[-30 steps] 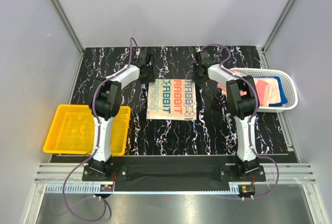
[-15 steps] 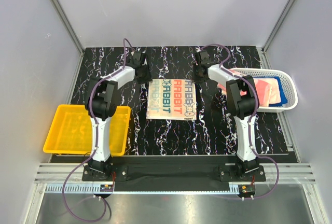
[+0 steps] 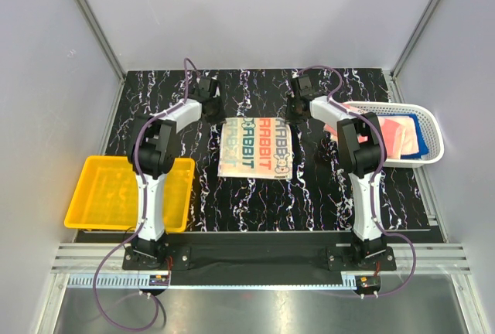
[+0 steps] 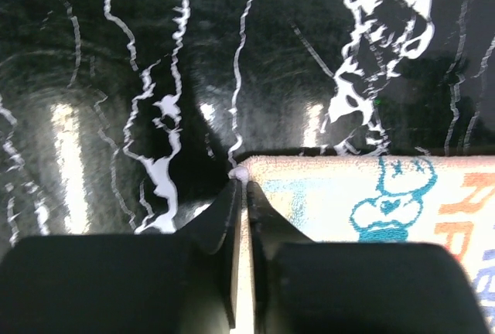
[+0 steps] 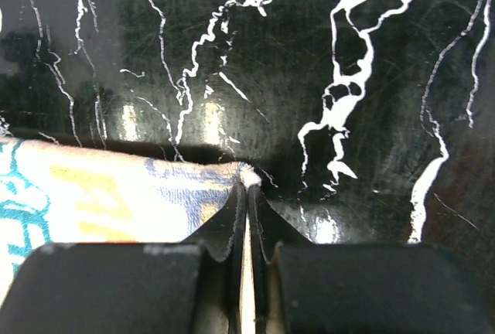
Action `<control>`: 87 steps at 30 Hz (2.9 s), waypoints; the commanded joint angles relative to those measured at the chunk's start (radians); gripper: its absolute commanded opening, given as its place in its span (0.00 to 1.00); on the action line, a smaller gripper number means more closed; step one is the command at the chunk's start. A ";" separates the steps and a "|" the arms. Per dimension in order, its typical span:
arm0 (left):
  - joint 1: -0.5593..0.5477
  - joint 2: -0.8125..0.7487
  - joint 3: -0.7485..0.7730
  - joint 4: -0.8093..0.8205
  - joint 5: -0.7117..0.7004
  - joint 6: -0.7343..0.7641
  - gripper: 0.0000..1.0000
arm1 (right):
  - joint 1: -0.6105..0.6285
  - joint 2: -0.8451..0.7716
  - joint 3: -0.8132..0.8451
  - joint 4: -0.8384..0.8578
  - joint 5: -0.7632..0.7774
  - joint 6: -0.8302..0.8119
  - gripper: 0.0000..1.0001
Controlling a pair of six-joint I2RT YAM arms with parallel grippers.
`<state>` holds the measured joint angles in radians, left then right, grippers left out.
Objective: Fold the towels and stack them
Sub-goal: Fold the towel
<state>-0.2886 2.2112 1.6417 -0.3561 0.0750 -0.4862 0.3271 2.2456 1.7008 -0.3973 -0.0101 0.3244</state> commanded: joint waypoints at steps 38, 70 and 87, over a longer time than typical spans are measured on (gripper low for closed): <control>-0.024 -0.622 -0.737 0.464 0.059 -0.155 0.00 | 0.058 -0.624 -0.674 0.281 -0.067 0.142 0.00; -0.081 -0.846 -0.947 0.359 0.019 -0.134 0.00 | 0.139 -0.866 -0.909 0.258 -0.059 0.226 0.00; -0.086 -0.943 -0.918 0.241 -0.027 -0.123 0.00 | 0.155 -0.989 -0.948 0.196 -0.031 0.232 0.00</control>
<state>-0.3744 1.3178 0.6937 -0.0956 0.1009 -0.6277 0.4721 1.3029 0.7513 -0.1722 -0.0696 0.5522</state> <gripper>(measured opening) 0.012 0.010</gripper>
